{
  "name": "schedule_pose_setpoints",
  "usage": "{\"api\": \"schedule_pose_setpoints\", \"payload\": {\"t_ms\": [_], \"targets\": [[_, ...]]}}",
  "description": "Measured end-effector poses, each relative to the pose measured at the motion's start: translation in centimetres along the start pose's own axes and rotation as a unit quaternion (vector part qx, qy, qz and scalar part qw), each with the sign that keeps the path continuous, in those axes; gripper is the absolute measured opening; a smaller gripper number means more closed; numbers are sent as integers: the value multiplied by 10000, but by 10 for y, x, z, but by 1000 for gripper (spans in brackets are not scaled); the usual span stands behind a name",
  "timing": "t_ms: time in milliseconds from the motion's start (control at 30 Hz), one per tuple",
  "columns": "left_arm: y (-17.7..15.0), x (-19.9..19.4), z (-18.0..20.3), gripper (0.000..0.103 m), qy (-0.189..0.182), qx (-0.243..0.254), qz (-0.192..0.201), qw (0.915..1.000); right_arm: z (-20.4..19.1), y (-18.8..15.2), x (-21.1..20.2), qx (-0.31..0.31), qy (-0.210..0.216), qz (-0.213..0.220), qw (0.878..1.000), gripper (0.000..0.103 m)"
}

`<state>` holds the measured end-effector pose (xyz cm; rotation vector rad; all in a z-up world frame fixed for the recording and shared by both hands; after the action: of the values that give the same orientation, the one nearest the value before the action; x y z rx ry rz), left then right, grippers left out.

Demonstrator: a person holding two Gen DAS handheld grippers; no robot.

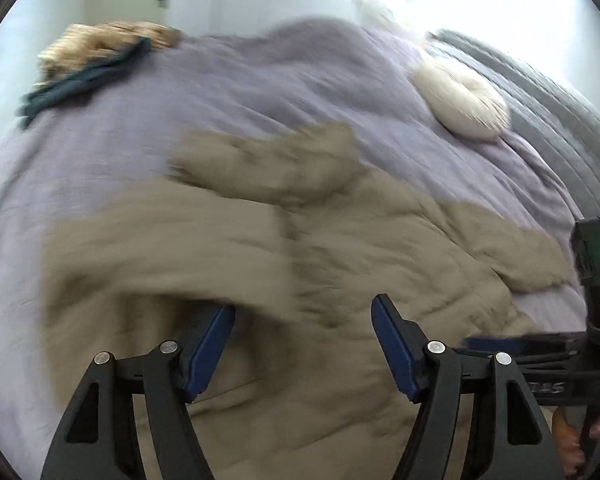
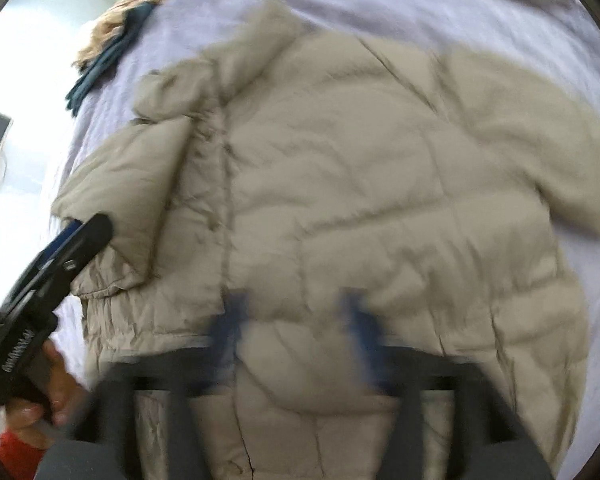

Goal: Fold large clothes

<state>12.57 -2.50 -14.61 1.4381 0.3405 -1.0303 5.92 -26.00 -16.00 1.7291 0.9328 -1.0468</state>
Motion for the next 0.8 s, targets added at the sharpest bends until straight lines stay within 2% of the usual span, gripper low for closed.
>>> {"api": "schedule_pose_setpoints", "payload": {"t_ms": [67, 167, 233, 267, 367, 433, 500, 600, 667, 700, 733, 800], "targets": [[-1, -15, -24, 72, 416, -159, 126, 9989, -23, 1, -10, -557, 53, 272, 9981, 88], [-6, -34, -80, 72, 1128, -522, 226, 9920, -73, 4, -6, -1538, -85, 489, 9869, 88], [-8, -34, -109, 72, 1241, -834, 106, 9887, -102, 0, 2, -2144, -242, 592, 9746, 88], [-10, -34, -132, 72, 1196, -1185, -3, 9857, -117, 0, 9, -2421, -366, 623, 9676, 88], [-16, -31, -168, 72, 1061, -1853, -122, 9769, -152, -1, 31, -3096, -647, 819, 9451, 88], [-21, -32, -176, 72, 1110, -1961, -68, 9743, -166, 7, 49, -3286, -903, 930, 9355, 87], [-25, -36, -173, 72, 1297, -1675, -16, 9773, -168, 21, 58, -3133, -975, 1038, 9389, 87], [-35, -33, -167, 72, 1492, -1189, -169, 9815, -143, 46, 51, -2266, -915, 1177, 9625, 85], [-35, -30, -171, 72, 1374, -1150, -257, 9835, -111, 60, 45, -1498, -737, 1201, 9786, 57], [-31, -26, -177, 72, 1269, -1246, -277, 9837, -95, 66, 45, -1153, -618, 1123, 9850, 18], [-26, -20, -184, 72, 1109, -1414, -309, 9832, -73, 72, 46, -675, -423, 956, 9922, 6], [-15, -10, -197, 72, 767, -1810, -286, 9801, -38, 77, 47, 153, -154, 831, 9963, 6]]}}
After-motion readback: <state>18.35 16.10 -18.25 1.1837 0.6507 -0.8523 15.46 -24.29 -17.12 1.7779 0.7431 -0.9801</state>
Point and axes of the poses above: each gripper's, at about its wrist camera, not at the fingertips, and x roughly the way its jaws point, z to its right, y to its top, the point moved 1 cm from there along x, roughly the way its jaws point, and after that the axes turned 3 degrees about z, right-handed, at the moved point
